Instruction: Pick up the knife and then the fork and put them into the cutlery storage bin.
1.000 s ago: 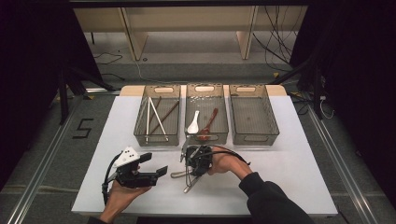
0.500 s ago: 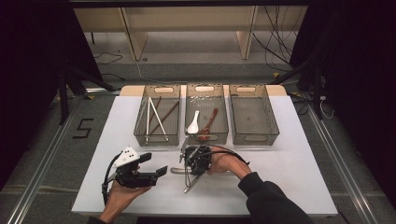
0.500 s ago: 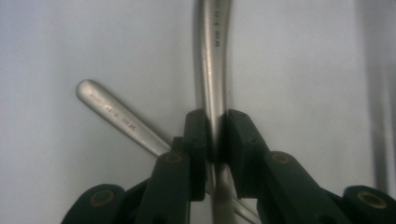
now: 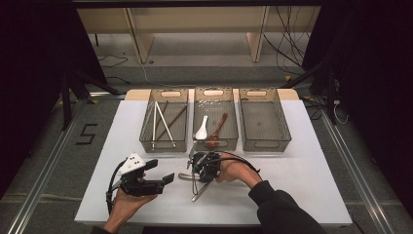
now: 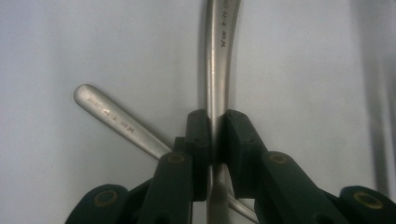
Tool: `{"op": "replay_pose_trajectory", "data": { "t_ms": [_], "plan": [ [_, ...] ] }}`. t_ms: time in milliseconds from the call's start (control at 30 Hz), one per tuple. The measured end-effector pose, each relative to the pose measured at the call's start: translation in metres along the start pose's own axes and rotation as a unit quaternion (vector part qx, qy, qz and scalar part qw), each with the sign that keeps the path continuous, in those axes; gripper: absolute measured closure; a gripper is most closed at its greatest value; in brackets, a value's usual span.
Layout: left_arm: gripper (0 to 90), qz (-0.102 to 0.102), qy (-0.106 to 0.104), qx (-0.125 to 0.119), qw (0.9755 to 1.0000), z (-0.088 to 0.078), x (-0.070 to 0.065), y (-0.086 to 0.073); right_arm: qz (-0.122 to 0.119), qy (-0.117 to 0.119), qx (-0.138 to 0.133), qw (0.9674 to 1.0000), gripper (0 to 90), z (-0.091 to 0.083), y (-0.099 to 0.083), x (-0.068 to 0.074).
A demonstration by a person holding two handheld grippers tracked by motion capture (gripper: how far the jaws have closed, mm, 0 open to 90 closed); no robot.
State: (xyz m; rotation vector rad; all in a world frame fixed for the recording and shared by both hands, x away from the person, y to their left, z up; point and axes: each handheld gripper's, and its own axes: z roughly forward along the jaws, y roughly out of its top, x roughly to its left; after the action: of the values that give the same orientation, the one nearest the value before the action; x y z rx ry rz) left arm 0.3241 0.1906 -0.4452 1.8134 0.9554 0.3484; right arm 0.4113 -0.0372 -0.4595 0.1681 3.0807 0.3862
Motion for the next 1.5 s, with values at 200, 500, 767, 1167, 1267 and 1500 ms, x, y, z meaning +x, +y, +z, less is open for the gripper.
{"op": "replay_pose_trajectory", "data": {
  "t_ms": [200, 500, 767, 1167, 1267, 1500],
  "plan": [
    [16.5, -0.002, 0.001, -0.002, 1.0, 0.0, 0.0, 0.0, 0.002, -0.013, -0.007, 0.9999, 80.8, -0.002, -0.001, 0.002],
    [16.5, -0.002, 0.004, -0.004, 1.0, -0.001, 0.001, 0.0, 0.026, -0.02, -0.034, 0.9989, 80.9, -0.014, -0.005, -0.002],
    [16.5, -0.003, 0.004, -0.005, 1.0, -0.002, 0.002, 0.0, 0.062, -0.027, -0.064, 0.9957, 80.8, -0.029, -0.012, -0.01],
    [16.4, -0.007, 0.004, -0.009, 0.9999, -0.001, 0.002, 0.0, 0.12, -0.062, -0.146, 0.9801, 80.9, -0.076, -0.038, -0.032],
    [16.4, -0.008, 0.004, -0.01, 0.9999, -0.001, 0.002, 0.0, 0.13, -0.075, -0.162, 0.9751, 80.8, -0.091, -0.044, -0.038],
    [16.4, -0.008, 0.004, -0.01, 0.9999, -0.001, 0.003, 0.0, 0.159, -0.107, -0.183, 0.9642, 80.9, -0.12, -0.058, -0.054]
  ]
}}
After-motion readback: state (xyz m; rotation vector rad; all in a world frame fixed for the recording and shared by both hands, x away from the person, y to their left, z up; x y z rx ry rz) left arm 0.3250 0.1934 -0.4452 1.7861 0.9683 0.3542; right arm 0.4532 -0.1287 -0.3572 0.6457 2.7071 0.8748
